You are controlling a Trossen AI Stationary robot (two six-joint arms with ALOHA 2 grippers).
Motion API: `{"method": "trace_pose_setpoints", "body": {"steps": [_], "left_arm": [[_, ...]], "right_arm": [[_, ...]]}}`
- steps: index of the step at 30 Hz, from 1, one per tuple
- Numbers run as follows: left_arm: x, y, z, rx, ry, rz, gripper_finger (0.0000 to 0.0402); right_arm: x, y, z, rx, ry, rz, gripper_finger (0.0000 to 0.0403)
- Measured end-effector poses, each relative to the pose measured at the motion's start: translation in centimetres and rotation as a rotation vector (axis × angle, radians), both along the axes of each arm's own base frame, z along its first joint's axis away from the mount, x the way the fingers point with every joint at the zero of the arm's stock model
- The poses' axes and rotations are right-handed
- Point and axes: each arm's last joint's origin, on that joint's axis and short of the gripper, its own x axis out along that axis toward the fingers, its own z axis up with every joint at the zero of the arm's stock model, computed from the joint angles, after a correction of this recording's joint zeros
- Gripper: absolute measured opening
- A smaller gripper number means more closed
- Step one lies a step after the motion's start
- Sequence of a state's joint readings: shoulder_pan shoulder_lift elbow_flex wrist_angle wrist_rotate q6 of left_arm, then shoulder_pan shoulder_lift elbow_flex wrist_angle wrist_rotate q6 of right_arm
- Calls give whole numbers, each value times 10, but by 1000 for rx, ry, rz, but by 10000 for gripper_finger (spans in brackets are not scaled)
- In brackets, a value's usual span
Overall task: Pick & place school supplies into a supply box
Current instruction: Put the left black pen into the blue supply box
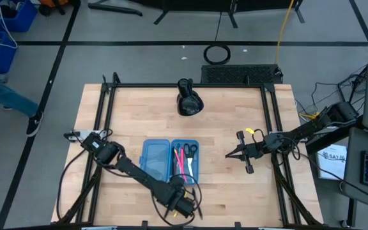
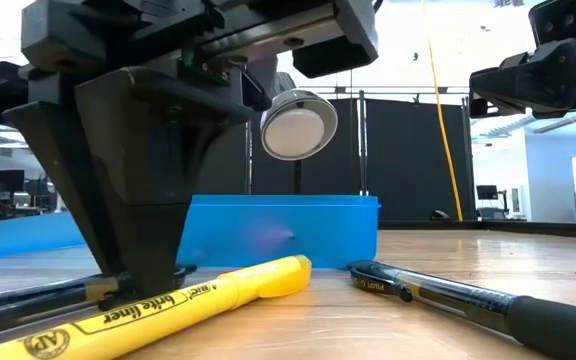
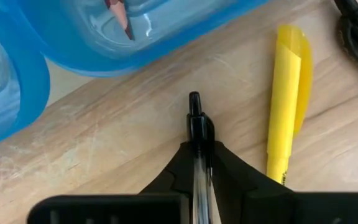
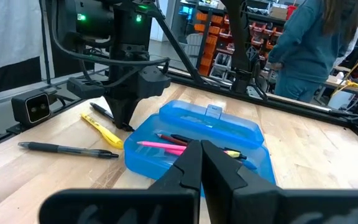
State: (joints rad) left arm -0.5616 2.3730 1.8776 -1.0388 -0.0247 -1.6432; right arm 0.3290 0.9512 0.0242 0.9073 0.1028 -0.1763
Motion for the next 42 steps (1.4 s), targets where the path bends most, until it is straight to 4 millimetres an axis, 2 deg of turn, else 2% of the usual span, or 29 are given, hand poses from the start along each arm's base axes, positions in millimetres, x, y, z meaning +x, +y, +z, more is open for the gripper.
{"method": "trace_pose_setpoints", "body": {"steps": [6, 12, 20, 24, 28, 31, 35, 39, 42], "left_arm": [[-1, -7, 9, 21, -11, -25, 41], [-10, -12, 28, 85, 67, -45, 43], [-24, -19, 70, 186, 65, -39, 27], [-26, -24, 93, 224, -12, -50, 3], [-23, -21, 119, 287, -129, -42, 4], [-23, -15, 133, 256, -157, -3, 2], [-23, -15, 121, 204, -80, 17, 17], [-28, -28, 93, 163, -57, -6, 46], [-36, -37, 71, 144, -26, 97, 69]], "right_arm": [[0, 0, 0, 33, 9, -1, 0], [0, 0, 0, 48, 11, 0, 0], [0, 0, 0, 61, 15, 0, 0], [0, 0, 0, 61, 14, 0, 0], [0, 0, 0, 60, 12, 0, 0], [0, 0, 0, 60, 12, 0, 0], [0, 0, 0, 59, 12, -1, 0], [0, 0, 0, 56, 12, 0, 0], [0, 0, 0, 55, 12, 0, 0]]}}
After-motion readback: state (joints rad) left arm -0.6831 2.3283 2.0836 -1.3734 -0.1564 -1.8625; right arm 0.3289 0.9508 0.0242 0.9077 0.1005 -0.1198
